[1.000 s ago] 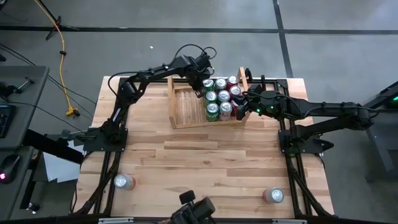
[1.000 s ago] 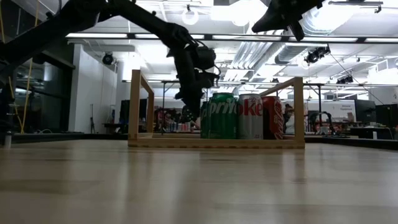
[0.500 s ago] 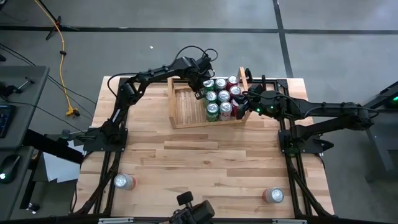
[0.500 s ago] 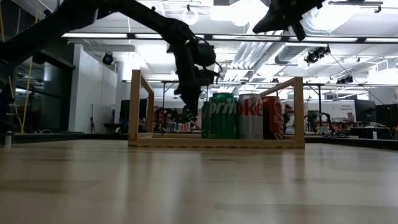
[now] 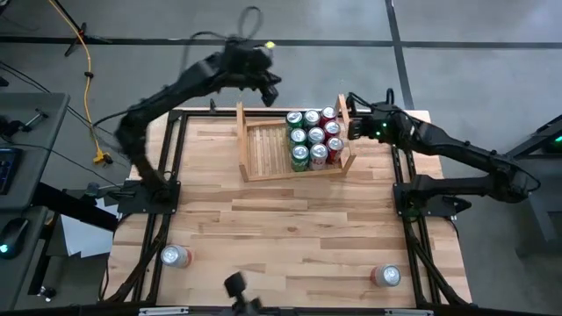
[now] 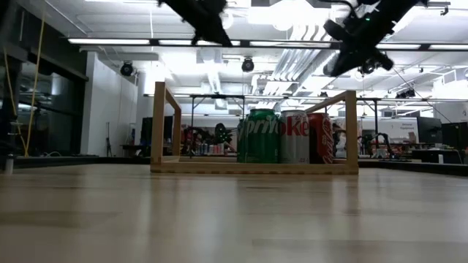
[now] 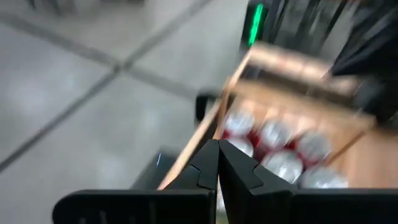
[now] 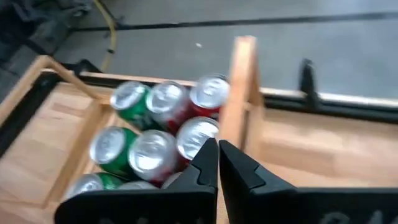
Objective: Place canned beverage on shelf
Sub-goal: Adjust the shelf on the table
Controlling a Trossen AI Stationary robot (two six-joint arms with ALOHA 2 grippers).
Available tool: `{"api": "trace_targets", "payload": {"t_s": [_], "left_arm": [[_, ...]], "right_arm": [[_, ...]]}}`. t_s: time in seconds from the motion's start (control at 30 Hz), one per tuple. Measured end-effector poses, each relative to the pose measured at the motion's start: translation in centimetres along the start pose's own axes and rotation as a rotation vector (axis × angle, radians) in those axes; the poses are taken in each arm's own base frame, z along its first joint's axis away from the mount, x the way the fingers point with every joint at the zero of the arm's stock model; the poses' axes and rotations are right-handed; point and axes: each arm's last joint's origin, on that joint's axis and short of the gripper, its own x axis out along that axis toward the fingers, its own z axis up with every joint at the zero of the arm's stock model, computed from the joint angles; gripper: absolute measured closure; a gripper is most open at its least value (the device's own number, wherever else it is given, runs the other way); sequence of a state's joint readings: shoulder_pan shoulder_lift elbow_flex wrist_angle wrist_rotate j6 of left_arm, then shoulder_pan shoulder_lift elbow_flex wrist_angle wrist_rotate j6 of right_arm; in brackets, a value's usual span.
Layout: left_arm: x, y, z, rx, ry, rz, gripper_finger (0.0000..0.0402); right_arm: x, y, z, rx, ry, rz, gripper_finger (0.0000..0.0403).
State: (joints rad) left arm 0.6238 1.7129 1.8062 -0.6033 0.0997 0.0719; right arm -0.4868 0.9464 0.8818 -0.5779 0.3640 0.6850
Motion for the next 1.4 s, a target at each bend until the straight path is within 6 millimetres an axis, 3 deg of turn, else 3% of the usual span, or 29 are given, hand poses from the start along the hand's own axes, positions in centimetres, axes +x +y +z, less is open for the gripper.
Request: {"api": "trace_targets", "payload": {"t_s": [0.17,0.3,0.43,0.63,0.8,1.03,1.4], "left_arm": [[-5.1,-1.6,-3.8,-0.095,-0.226,-0.063,0.0401],[-8.9,-3.1,-7.1,-0.176,-0.329,-0.112,0.0401],[-12.4,-4.0,-8.3,-0.168,-0.428,-0.132,0.0401],[-15.7,-4.1,-8.4,-0.142,-0.509,-0.131,0.0401],[-16.9,-4.1,-8.4,-0.148,-0.541,-0.135,0.0401],[-16.7,-4.1,-8.6,-0.165,-0.515,-0.137,0.0401],[-16.5,-4.1,-9.0,-0.171,-0.476,-0.135,0.0401]], "right_arm": [[-1.3,-2.1,-0.4,0.035,0.073,-0.099,0.0403],[-1.3,-3.6,-1.7,0.016,0.292,-0.133,0.0403],[0.1,-4.3,-3.5,-0.013,0.421,-0.049,0.0403],[2.5,-4.7,-5.3,0.000,0.389,0.082,0.0403],[3.0,-4.8,-5.2,0.000,0.339,0.096,0.0403],[2.9,-4.2,-5.2,0.044,0.392,0.216,0.0403],[1.8,-2.0,-6.9,0.027,0.486,0.319,0.0403]]}}
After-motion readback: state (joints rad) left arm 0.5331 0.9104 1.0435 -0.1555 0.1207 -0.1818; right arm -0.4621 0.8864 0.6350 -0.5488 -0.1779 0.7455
